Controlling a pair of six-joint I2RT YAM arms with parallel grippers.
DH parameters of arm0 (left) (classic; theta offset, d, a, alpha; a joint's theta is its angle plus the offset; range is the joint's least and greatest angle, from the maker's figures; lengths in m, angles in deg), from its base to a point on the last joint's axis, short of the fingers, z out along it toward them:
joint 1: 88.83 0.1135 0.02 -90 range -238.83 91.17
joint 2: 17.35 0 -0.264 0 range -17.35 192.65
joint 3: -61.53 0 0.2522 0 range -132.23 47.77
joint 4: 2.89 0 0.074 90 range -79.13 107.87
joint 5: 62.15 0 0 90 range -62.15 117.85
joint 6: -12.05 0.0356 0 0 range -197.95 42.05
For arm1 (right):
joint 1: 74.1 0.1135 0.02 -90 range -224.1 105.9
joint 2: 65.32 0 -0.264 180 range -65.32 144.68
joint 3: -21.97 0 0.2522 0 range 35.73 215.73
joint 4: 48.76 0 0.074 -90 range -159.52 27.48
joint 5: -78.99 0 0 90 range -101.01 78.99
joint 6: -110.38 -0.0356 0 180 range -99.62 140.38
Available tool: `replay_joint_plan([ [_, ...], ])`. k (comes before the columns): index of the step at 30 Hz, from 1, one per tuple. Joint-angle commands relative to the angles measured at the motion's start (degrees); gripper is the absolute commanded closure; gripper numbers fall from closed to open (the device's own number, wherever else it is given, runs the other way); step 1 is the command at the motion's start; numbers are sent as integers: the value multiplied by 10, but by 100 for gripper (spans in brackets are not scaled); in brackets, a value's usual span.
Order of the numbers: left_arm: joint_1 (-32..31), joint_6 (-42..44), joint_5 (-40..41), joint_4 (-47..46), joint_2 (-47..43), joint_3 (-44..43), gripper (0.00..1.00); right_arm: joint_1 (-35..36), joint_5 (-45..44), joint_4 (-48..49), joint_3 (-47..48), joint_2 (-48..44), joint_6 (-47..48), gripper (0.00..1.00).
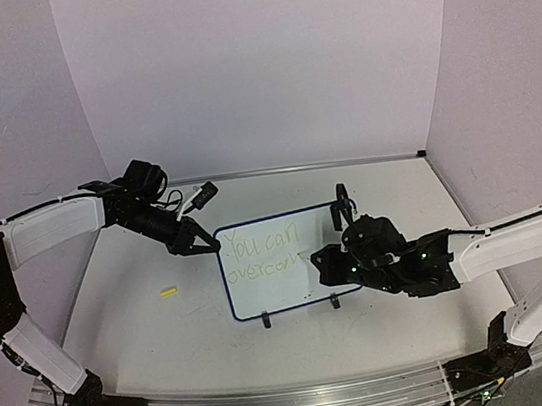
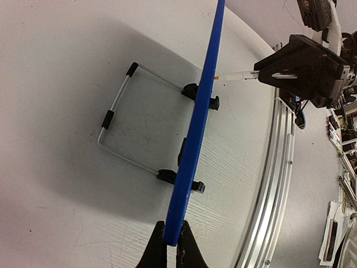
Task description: Write a sentence on the whiteboard
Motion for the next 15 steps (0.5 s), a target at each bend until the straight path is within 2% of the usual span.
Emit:
replay_joint_plan([
  [1, -3, 16, 52, 20, 7, -7, 100, -3, -34, -7, -8, -7, -16, 100],
  [15, -3, 16, 52, 20, 9, -7, 100, -3, -19, -17, -38, -13, -41, 100],
])
